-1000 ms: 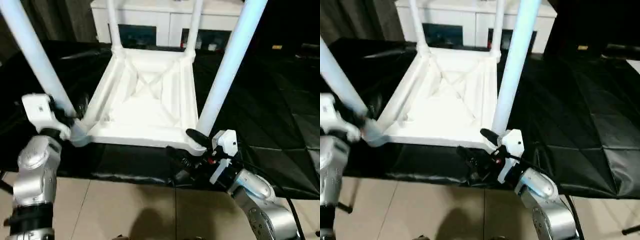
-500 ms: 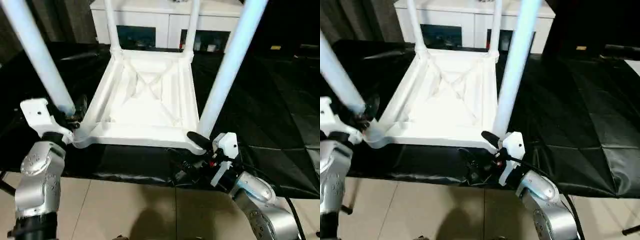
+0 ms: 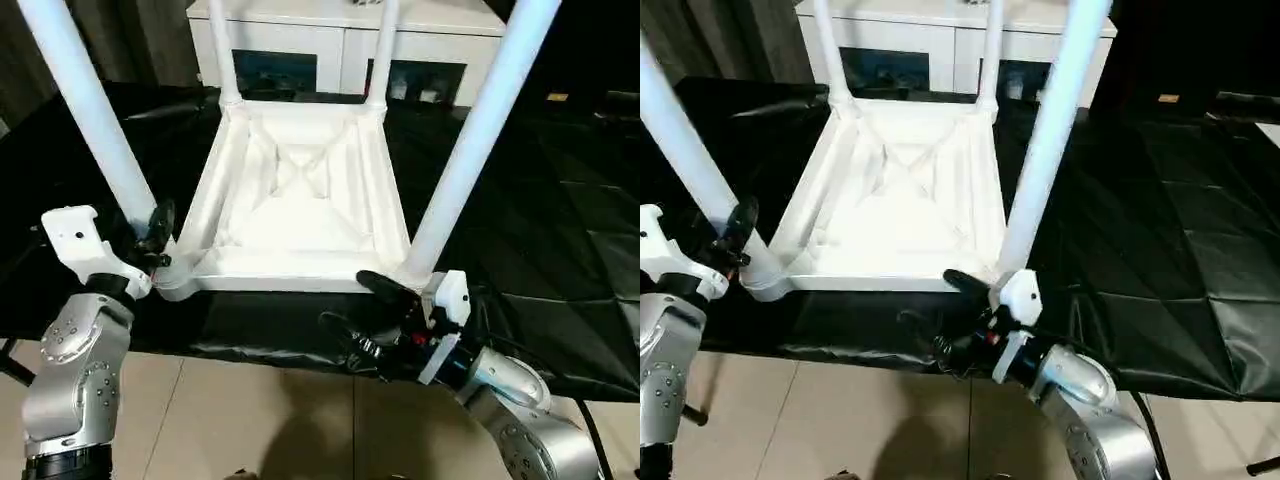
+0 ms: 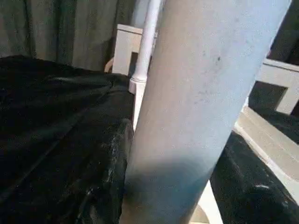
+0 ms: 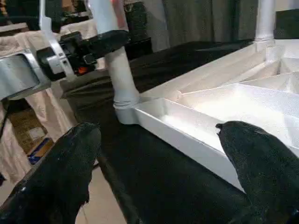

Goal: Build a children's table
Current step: Flip table

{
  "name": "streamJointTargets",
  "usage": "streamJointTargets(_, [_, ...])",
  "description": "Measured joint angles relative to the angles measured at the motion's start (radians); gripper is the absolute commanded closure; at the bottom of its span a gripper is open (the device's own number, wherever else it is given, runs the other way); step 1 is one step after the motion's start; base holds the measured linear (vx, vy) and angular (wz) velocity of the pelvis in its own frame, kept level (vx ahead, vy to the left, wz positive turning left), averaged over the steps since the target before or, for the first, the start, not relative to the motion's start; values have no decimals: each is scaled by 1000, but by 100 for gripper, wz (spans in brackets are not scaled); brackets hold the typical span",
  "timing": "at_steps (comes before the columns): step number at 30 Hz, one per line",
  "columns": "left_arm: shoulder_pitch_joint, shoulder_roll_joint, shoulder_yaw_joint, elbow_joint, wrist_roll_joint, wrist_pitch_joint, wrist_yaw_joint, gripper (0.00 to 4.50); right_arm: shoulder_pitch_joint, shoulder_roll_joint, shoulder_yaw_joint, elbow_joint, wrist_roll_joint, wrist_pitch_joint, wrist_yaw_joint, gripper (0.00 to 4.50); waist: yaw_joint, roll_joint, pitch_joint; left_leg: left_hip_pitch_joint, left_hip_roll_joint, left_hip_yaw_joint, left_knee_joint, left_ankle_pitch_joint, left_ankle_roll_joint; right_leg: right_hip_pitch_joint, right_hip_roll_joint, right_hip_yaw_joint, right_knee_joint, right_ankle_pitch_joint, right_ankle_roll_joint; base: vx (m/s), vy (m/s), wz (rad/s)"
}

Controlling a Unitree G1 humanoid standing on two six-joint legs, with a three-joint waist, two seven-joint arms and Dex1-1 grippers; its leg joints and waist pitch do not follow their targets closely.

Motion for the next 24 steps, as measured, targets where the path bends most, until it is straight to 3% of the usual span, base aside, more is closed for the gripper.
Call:
streamJointTargets(5, [3,-33,2,-34,-10,38,22,230,0,-3,-3,7,-14,0,-27,0,0,0,0,-1,0,0,0,0,0,0,0,0,0,0,0,0,0,0])
streamJointTargets(9, [5,-111,20,-86,-60,85,82,231,4,6,-10,39,-38,0,-75,0,0,9,0,-2,0,2,0,0,0,-1,-1,0,0,0,0,0,0,0])
streamJointTargets(11, [6,-172,40,-107,-124,103,117,231,5,9,-10,40,-46,16,-88,0,0,12,-1,-2,0,2,0,0,0,-1,-1,0,0,-1,2,0,0,0])
streamJointTargets(16, [22,-294,52,-121,-293,139,154,232,4,31,-16,58,-68,62,-163,0,2,10,-1,-4,0,2,0,1,0,-1,-1,-1,0,-2,3,0,0,0])
streamJointTargets(24, [24,-298,16,-138,-272,163,156,243,-77,171,-156,104,61,90,-284,0,-7,10,-1,-3,1,2,0,1,-1,-1,-1,0,0,-3,4,0,0,0])
